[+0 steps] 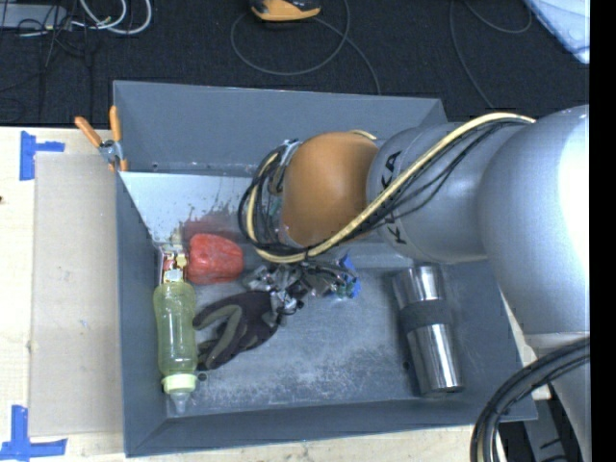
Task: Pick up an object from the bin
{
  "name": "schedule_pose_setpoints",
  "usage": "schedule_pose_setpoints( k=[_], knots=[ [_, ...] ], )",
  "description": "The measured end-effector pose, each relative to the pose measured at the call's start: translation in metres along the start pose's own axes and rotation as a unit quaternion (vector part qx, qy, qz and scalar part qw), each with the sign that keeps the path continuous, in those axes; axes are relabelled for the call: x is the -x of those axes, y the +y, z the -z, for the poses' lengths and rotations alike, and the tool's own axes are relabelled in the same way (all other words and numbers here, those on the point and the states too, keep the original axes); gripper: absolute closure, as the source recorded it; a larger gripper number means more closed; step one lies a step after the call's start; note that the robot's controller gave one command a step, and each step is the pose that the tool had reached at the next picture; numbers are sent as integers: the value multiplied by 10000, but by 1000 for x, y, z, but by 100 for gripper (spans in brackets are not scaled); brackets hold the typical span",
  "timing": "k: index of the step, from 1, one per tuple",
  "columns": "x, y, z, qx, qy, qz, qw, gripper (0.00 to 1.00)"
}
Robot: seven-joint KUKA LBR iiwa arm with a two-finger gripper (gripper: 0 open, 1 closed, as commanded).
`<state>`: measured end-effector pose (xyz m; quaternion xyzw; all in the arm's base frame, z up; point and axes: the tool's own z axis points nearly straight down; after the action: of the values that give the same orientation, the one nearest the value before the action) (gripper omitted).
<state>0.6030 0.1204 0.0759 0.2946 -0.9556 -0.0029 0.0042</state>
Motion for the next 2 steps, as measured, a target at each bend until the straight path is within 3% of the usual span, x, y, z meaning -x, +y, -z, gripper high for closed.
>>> schedule_pose_setpoints(
  k=[1, 2],
  knots=[
    [-2, 8, 58, 11, 26, 15, 10000, 100],
    [7, -2, 120, -5, -18, 127, 9999, 100]
  ],
)
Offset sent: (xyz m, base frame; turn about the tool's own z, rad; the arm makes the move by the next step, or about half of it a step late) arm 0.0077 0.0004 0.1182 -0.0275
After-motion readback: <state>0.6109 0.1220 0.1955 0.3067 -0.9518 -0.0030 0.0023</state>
